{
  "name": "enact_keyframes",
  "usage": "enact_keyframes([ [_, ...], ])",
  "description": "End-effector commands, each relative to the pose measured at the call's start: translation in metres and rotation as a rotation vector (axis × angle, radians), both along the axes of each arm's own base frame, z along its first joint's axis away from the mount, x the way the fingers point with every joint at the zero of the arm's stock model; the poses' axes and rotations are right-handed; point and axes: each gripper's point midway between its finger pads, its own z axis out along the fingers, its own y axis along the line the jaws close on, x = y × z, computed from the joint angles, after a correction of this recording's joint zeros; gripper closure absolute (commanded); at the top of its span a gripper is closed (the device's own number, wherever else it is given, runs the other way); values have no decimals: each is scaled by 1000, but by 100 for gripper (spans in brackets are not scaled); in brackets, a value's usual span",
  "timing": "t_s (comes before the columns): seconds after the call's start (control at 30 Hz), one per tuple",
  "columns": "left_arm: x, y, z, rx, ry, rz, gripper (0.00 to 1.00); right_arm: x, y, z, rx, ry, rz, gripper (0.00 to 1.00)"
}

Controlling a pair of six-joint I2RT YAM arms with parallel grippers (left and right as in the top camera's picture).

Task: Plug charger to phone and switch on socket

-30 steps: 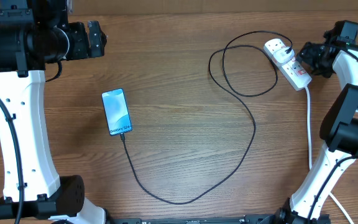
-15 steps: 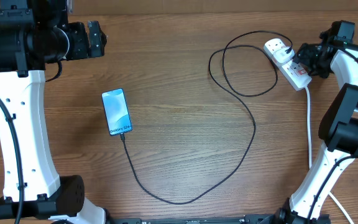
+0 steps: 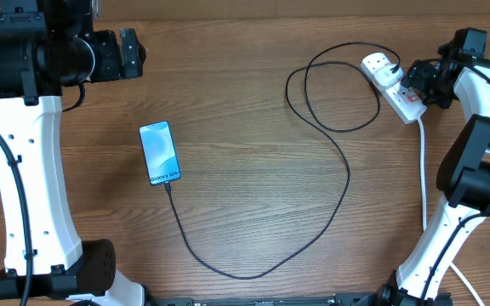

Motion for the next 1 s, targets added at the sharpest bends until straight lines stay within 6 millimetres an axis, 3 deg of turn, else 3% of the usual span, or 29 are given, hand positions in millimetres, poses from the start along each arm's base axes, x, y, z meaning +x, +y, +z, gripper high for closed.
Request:
enact_keyframes([
  [0.0, 1, -3, 3, -16, -10, 2, 0, -3, 17, -22, 9, 52, 60, 20],
  [0.23, 1, -3, 3, -16, -10, 2, 0, -1, 24, -22, 7, 51, 73, 20],
  [0.33, 1, -3, 3, -16, -10, 2, 1, -1, 13, -19, -48, 63, 51, 17],
  [0.4, 1, -3, 3, -16, -10, 2, 0, 5, -8, 11, -115, 54, 11, 13],
  [0.47, 1, -3, 3, -16, -10, 2, 0, 12, -17, 37, -127, 25, -4, 10],
  [0.6, 1, -3, 3, -16, -10, 2, 0, 19, -26, 66, -137, -16, -24, 9],
  [0.97, 1, -3, 3, -16, -10, 2, 0, 17, -25, 52, -112, 8, -53, 8],
])
